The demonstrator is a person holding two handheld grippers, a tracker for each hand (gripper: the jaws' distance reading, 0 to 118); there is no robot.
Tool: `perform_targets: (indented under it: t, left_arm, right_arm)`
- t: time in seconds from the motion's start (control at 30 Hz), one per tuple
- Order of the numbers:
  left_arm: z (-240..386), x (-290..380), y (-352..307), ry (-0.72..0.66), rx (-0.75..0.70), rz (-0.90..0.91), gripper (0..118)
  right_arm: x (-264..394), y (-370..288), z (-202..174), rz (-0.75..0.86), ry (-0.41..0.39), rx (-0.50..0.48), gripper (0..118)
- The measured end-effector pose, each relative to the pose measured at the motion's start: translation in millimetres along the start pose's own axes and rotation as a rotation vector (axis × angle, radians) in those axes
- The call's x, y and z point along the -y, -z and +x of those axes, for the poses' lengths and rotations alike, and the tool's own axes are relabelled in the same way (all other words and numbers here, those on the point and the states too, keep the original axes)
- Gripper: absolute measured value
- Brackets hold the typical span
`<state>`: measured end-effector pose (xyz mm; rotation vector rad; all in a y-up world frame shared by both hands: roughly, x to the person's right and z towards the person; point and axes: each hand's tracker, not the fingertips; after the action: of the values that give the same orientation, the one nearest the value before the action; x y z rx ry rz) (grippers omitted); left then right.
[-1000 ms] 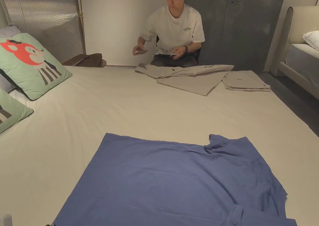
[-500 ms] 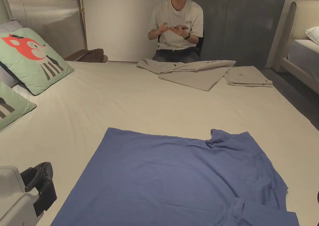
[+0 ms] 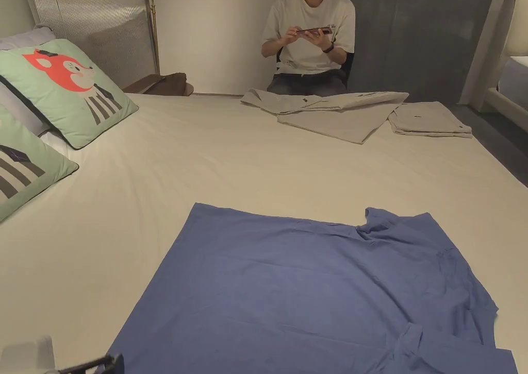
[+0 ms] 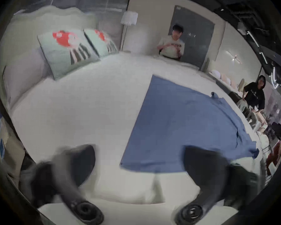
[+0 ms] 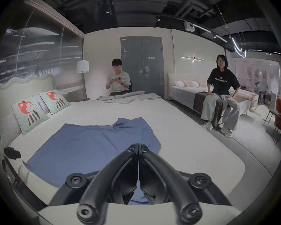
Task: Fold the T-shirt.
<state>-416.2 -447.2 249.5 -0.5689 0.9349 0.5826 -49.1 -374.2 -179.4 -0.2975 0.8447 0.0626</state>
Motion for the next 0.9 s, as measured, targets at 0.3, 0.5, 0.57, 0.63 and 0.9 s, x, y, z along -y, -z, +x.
perform_targets:
  t: [0.3, 0.5, 0.57, 0.63, 0.9]
  left_arm:
    - [-5.7, 20.0, 23.4, 0.052, -0.001, -0.103, 87]
    - [-0.4, 13.0, 23.7, 0.065, -0.03, -0.098, 52]
    - [-1.5, 13.0, 20.4, 0.078, -0.034, -0.082, 13]
    - [1.3, 12.9, 14.3, 0.079, 0.0, -0.067, 10]
    - [4.6, 6.4, 5.3, 0.084, 0.035, -0.015, 6]
  right_arm:
    - [20.3, 6.7, 5.3, -0.065, -0.015, 0.006, 0]
    - [28.9, 7.1, 4.9, -0.09, -0.015, 0.012, 0]
    - [31.7, 7.3, 5.9, -0.101, -0.013, 0.011, 0]
    - [34.6, 8.5, 5.8, -0.112, -0.022, 0.014, 0]
    - [48.9, 15.9, 19.6, -0.212, -0.013, 0.03, 61]
